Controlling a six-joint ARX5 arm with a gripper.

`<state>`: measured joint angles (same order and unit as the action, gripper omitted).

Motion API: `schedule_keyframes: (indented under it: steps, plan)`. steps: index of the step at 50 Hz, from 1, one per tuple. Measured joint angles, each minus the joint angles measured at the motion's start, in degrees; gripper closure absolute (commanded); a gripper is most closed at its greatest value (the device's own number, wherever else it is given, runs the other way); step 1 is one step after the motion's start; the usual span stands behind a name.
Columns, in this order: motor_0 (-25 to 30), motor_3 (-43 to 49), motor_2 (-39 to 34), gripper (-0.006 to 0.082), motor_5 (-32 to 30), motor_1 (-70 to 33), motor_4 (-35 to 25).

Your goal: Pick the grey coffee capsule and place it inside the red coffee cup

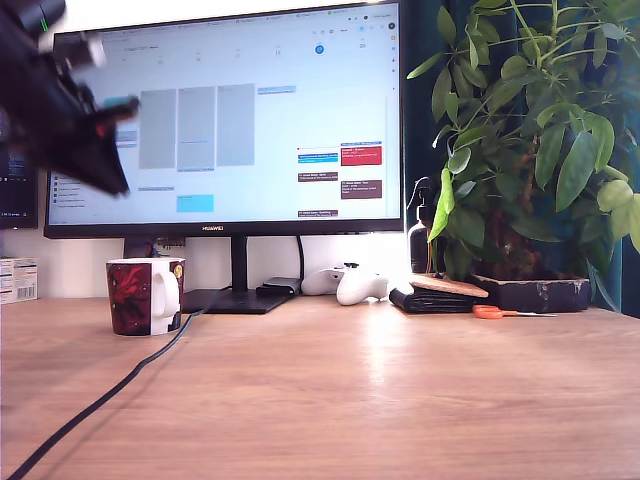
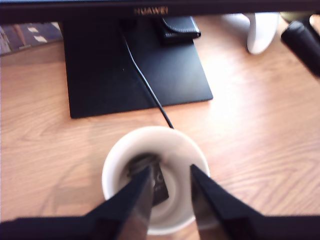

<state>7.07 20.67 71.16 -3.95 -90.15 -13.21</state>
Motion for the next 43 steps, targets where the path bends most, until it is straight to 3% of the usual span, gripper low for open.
schedule_keyframes:
  steps: [11, 43]
  plan:
    - [-0.48, 1.86, 0.0, 0.0789, -0.15, 9.31, 3.34]
    - [-0.55, 10.03, 0.0, 0.0789, -0.15, 18.64, 6.19]
